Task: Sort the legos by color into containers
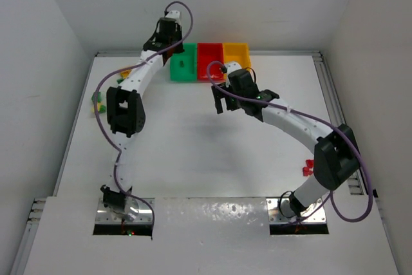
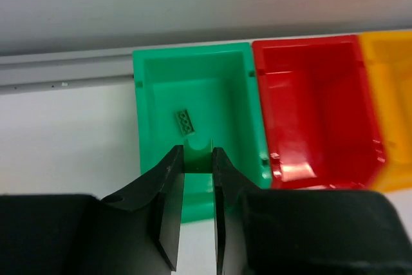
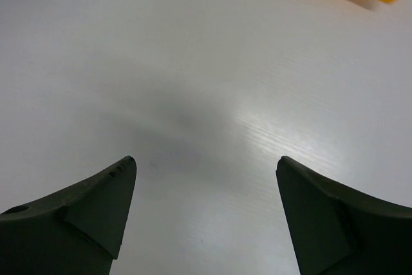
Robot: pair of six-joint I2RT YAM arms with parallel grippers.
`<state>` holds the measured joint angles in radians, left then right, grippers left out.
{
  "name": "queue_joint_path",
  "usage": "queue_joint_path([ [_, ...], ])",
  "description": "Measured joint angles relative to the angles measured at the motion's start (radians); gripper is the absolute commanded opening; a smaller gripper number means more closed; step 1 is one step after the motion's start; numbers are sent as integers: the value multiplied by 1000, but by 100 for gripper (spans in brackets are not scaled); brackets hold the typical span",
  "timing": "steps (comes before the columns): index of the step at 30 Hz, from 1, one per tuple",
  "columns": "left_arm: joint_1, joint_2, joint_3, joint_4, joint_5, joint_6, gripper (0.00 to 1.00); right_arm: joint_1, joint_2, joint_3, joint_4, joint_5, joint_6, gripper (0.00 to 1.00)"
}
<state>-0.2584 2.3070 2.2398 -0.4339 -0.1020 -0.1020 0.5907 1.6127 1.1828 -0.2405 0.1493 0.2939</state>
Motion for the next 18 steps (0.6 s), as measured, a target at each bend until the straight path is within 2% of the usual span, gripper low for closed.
queue_joint_path([
  [5, 5, 135, 23, 62, -45, 39, 8, -23, -41, 13, -201, 124, 76, 87],
  [8, 6, 167, 17, 74, -55, 46, 21, -84, -42, 47, -351, 155, 148, 86],
  [9, 7, 169, 17, 76, -55, 47, 30, -111, -47, 50, -387, 160, 168, 86],
  [11, 7, 169, 17, 93, -56, 48, 43, -171, -64, 49, -455, 168, 206, 86],
  [13, 7, 169, 17, 119, -55, 49, 47, -230, -96, 37, -502, 179, 234, 87],
  [14, 7, 169, 17, 123, -55, 46, 54, -253, -116, 30, -525, 185, 244, 87],
  [15, 7, 169, 17, 124, -52, 48, 58, -276, -137, 23, -554, 193, 255, 87],
  [18, 7, 167, 17, 124, -40, 45, 64, -315, -180, 14, -648, 224, 282, 91],
])
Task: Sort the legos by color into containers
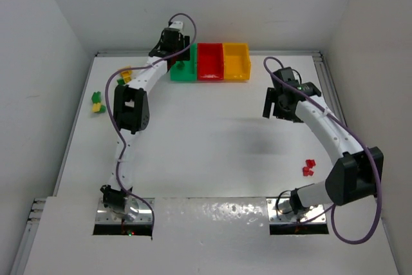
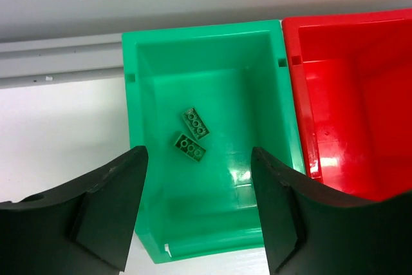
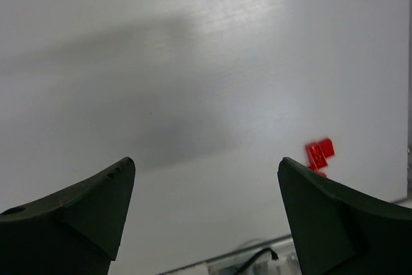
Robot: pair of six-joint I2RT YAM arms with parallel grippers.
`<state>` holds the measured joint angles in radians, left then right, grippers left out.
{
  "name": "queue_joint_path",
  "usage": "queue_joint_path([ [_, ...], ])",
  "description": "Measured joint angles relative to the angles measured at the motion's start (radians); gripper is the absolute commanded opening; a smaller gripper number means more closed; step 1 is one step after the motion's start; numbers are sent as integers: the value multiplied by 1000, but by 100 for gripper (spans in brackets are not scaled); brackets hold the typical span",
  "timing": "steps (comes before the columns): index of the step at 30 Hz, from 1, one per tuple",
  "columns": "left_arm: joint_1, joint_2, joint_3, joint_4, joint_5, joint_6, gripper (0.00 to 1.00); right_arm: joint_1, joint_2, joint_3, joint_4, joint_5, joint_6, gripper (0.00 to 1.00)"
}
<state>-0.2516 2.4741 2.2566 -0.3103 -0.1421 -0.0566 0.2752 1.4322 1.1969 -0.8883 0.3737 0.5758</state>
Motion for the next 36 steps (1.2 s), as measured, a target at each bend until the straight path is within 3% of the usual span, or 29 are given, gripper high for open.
queue_joint_path([
  [4, 0, -14, -6, -3, 7, -4, 64, -43, -52, -89, -95, 21, 47, 89],
  [7, 0, -45, -16, -24, 18, -5, 64, -106, -112, -186, -153, 36, 100, 78],
  [12, 1, -151, -45, -92, 94, -3, 63, -270, -286, -377, -229, 121, 313, 75],
  [16, 10, -185, 26, -185, 170, -2, 62, -344, -467, -534, -244, 195, 497, 74],
  [21, 26, -201, 74, -273, 216, 9, 63, -372, -564, -685, -225, 283, 708, 61],
  [26, 37, -216, 69, -344, 225, 26, 63, -383, -585, -749, -175, 346, 860, 56],
  [30, 37, -253, 43, -385, 228, 30, 63, -406, -585, -815, -107, 349, 927, 51],
  [33, 37, -291, 23, -393, 229, 31, 63, -418, -586, -864, -60, 347, 959, 41],
  [36, 37, -329, 5, -393, 229, 31, 62, -451, -602, -897, -6, 344, 975, 39],
])
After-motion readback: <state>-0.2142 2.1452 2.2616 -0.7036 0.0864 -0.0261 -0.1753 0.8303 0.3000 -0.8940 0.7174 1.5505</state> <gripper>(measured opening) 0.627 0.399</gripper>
